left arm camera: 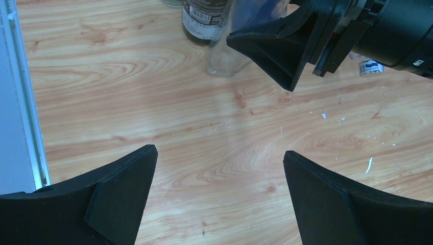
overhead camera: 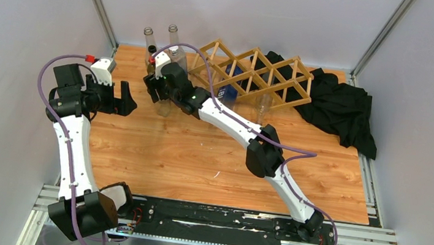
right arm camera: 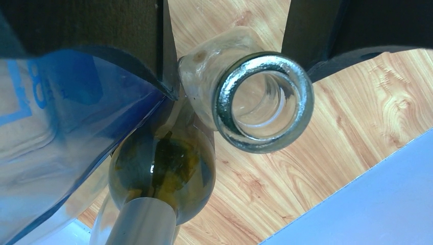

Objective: Take the wine bottle off the wine rack

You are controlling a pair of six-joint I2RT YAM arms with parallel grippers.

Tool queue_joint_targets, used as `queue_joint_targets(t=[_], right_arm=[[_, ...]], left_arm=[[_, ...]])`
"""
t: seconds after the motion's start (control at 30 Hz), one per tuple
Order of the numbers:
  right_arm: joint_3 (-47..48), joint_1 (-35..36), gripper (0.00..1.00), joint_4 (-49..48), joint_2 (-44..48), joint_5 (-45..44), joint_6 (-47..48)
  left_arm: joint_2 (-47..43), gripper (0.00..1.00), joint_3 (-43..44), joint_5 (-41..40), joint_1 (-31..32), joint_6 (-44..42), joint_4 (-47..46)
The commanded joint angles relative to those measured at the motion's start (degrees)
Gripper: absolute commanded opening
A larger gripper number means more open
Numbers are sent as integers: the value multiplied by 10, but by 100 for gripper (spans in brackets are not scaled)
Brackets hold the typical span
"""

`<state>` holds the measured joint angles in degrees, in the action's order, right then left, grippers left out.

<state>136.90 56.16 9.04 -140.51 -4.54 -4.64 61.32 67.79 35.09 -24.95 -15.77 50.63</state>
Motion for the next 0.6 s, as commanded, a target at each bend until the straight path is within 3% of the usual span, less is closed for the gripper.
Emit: queue_joint_targets(t=[0.0, 0.57], right_arm=[[-22, -4, 70, -38, 52, -10, 9], [-71, -4, 91, -34, 125, 5, 9]], left_arm=[[-11, 100, 1, 15, -1, 7, -7], [-11, 100, 14, 23, -1, 6, 7]])
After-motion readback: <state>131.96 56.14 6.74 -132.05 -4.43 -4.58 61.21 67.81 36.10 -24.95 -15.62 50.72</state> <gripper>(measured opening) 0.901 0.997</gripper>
